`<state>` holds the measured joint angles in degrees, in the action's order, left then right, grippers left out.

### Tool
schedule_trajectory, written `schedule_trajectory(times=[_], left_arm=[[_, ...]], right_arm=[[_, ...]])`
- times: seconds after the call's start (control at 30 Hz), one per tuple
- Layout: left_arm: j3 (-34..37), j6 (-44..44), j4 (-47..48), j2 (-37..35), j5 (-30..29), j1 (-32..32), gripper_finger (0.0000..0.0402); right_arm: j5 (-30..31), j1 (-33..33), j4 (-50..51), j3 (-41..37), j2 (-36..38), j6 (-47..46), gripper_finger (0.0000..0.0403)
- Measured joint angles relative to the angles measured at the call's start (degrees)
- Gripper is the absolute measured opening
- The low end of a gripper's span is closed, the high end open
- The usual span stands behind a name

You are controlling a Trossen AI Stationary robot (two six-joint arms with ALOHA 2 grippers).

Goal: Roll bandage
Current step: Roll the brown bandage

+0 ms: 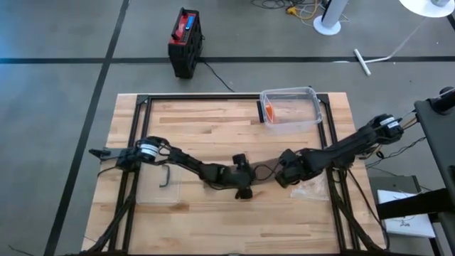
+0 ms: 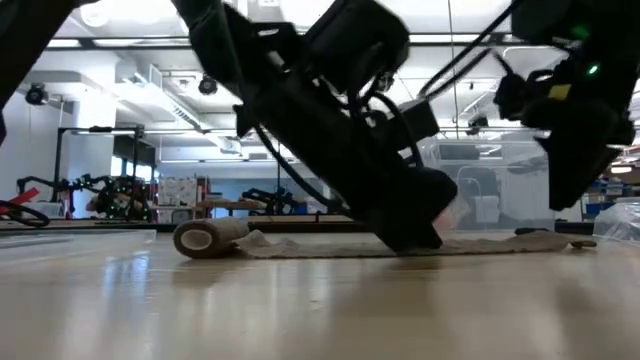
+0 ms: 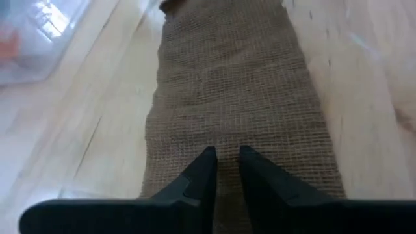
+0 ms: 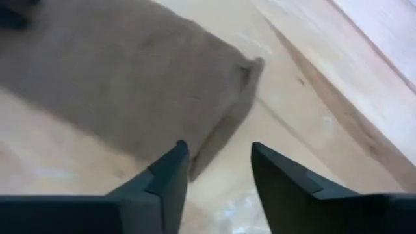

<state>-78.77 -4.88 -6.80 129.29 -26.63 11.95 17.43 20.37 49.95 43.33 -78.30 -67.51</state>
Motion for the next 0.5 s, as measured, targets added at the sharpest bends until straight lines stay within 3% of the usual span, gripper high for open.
schedule_trajectory(times=[0.1, 0.23, 0.37, 0.5], left_arm=[[-1.31, 0.62, 4.01, 0.09, -0.1, 0.36, 0.006], [-0.65, 0.37, 4.7, -0.43, -0.13, 0.73, 0.0061], [-0.26, -0.32, 4.83, -0.59, -0.1, 0.88, 0.0064], [-0.06, -0.84, 4.83, -0.59, -0.08, 1.0, 0.0064]], right_arm=[[0.98, 0.68, -1.83, 0.0, 1.35, -0.75, 0.0184], [7.15, -0.8, -2.99, -0.09, 0.53, -2.07, 0.0185], [7.0, -3.82, -3.24, -0.9, -2.83, -2.36, 0.0156], [2.78, -5.7, -3.68, -1.03, -4.7, -2.71, 0.0118]])
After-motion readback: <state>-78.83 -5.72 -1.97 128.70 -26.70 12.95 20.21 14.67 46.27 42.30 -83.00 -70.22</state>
